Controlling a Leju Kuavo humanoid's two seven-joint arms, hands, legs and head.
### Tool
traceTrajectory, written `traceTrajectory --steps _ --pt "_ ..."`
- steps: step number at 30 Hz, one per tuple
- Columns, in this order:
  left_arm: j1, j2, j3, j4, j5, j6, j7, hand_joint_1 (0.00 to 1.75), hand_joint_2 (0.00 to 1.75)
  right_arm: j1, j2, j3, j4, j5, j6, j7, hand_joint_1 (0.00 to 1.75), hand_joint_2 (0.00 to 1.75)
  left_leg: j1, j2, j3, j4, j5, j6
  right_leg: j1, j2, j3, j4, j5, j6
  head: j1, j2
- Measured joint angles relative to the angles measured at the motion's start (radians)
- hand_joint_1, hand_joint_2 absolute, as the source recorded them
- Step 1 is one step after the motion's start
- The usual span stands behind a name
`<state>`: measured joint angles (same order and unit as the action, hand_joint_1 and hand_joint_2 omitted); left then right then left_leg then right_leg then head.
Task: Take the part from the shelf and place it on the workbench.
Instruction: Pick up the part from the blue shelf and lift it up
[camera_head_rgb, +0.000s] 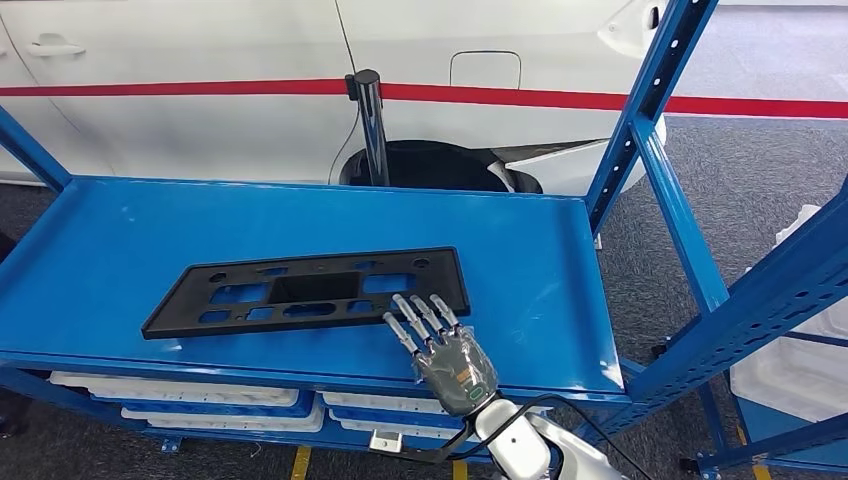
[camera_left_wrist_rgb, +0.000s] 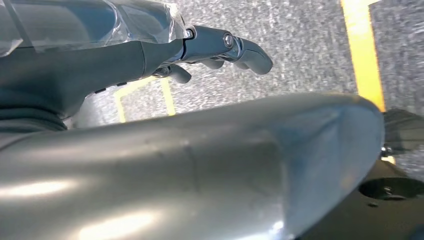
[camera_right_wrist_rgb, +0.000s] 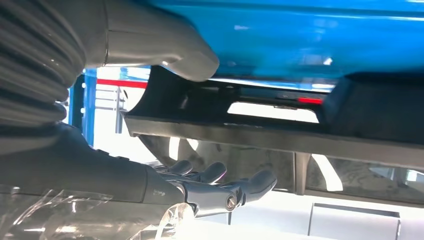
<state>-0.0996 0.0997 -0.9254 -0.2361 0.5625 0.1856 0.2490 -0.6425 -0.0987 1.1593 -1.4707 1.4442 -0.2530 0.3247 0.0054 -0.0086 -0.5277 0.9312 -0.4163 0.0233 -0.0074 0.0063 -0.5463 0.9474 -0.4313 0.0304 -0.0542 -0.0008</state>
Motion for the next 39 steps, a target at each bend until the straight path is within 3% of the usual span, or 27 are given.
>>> traceTrajectory --steps 21,27,30,32,34,35,36,37,39 --pt "0.0 -0.001 -0.003 0.0 -0.005 -0.015 -0.004 0.0 0.0 0.0 -0.001 -0.013 0.009 0.017 0.006 -0.021 0.0 1.75 -0.001 0.0 0.0 0.001 -0.001 0.001 -0.001 0.0 0.0 -0.001 0.0 0.001 0.0 0.0" --pt "0.0 -0.001 -0.005 0.0 -0.005 -0.018 -0.004 0.0 0.0 -0.001 0.0 -0.013 0.009 0.023 0.006 -0.023 0.0 1.75 -0.006 0.0 -0.002 0.005 -0.004 0.007 -0.007 0.0 0.001 -0.001 0.002 0.004 0.0 0.0" --pt "0.0 -0.002 -0.005 0.0 -0.005 -0.021 -0.006 0.0 0.0 -0.004 0.003 -0.013 0.009 0.026 0.006 -0.024 0.0 1.75 -0.004 0.001 0.004 -0.006 0.001 0.017 -0.009 0.0 0.001 0.001 -0.001 0.012 0.0 0.0" --pt "-0.001 -0.003 -0.005 0.0 -0.006 -0.025 -0.009 0.0 0.0 -0.006 0.004 -0.013 0.009 0.028 0.006 -0.024 0.0 1.75 0.003 0.003 0.012 -0.017 0.008 0.024 -0.008 -0.001 -0.024 0.06 -0.038 0.018 0.0 0.0" --pt "-0.001 -0.004 -0.005 0.0 -0.007 -0.027 -0.011 0.0 0.0 -0.004 0.004 -0.013 0.011 0.029 0.006 -0.024 0.0 1.75 0.006 0.004 0.014 -0.019 0.009 0.026 -0.012 -0.001 -0.092 0.198 -0.103 0.024 0.0 0.0" --pt "-0.001 -0.004 -0.006 0.0 -0.008 -0.028 -0.011 0.0 0.0 -0.003 0.004 -0.013 0.012 0.03 0.006 -0.024 0.0 1.75 0.007 0.004 0.014 -0.019 0.008 0.025 -0.014 -0.001 -0.126 0.264 -0.125 0.028 0.0 0.0" --pt "0.0 -0.004 -0.006 0.0 -0.009 -0.028 -0.012 0.0 0.0 -0.002 0.003 -0.012 0.013 0.03 0.006 -0.023 0.0 1.75 0.009 0.004 0.014 -0.019 0.006 0.023 -0.018 -0.001 -0.148 0.299 -0.129 0.032 0.0 0.0" --pt "0.0 -0.005 -0.006 0.0 -0.01 -0.03 -0.012 0.0 0.0 -0.001 0.003 -0.012 0.013 0.03 0.006 -0.023 0.0 1.75 0.012 0.003 0.016 -0.018 0.004 0.02 -0.021 -0.001 -0.149 0.294 -0.113 0.036 0.0 0.0" --pt "0.001 -0.007 -0.006 0.0 -0.013 -0.031 -0.015 0.0 0.0 0.0 0.003 -0.012 0.013 0.031 0.006 -0.023 0.0 1.75 0.022 0.001 0.022 -0.011 -0.006 0.005 -0.031 -0.003 -0.092 0.172 -0.043 0.048 0.0 0.0"
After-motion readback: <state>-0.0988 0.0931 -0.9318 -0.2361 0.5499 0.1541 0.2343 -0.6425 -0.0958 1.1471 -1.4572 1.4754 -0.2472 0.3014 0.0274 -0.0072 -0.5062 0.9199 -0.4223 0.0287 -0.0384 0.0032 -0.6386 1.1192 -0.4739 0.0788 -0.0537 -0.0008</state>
